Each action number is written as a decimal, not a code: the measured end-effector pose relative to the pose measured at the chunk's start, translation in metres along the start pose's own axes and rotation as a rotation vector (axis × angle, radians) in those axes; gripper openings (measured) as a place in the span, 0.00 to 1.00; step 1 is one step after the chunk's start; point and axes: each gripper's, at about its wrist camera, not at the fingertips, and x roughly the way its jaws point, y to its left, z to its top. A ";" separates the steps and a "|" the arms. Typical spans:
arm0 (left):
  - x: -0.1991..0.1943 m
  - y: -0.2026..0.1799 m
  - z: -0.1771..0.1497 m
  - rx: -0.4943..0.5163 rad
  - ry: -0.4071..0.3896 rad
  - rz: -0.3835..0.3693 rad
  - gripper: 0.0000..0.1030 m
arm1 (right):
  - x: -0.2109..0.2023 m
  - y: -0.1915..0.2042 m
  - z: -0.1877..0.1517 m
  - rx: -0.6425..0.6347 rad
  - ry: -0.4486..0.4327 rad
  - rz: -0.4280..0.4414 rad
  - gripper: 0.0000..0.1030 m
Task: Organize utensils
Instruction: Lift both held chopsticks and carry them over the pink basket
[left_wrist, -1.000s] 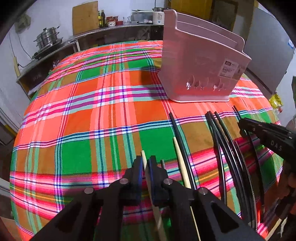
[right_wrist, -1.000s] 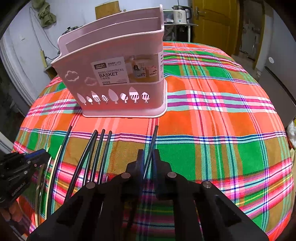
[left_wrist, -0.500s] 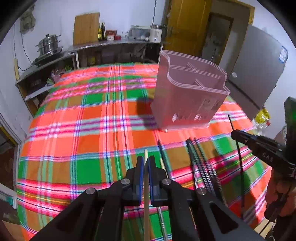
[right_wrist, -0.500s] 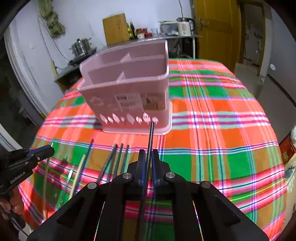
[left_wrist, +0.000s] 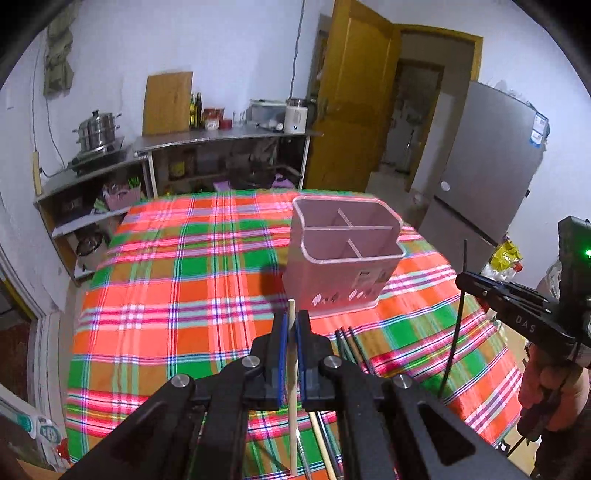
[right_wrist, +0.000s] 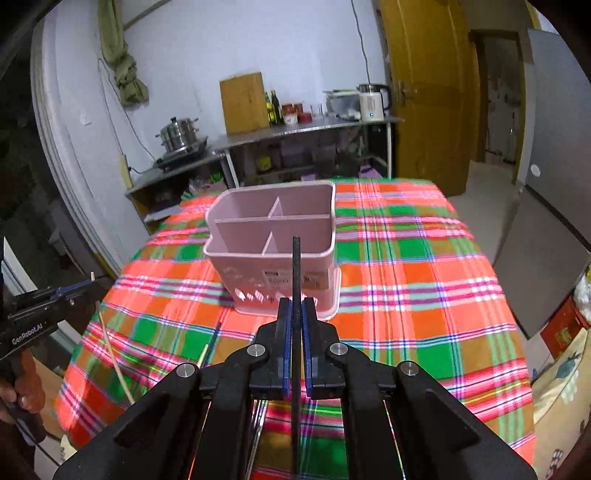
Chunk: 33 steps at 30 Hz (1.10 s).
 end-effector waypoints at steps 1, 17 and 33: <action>-0.004 -0.002 0.003 0.004 -0.008 -0.003 0.04 | -0.004 0.001 0.002 -0.002 -0.008 -0.001 0.05; -0.027 -0.018 0.041 0.004 -0.056 -0.058 0.04 | -0.033 0.010 0.026 -0.026 -0.086 0.015 0.05; 0.001 -0.039 0.126 -0.023 -0.108 -0.122 0.04 | -0.034 0.016 0.077 -0.027 -0.167 0.057 0.05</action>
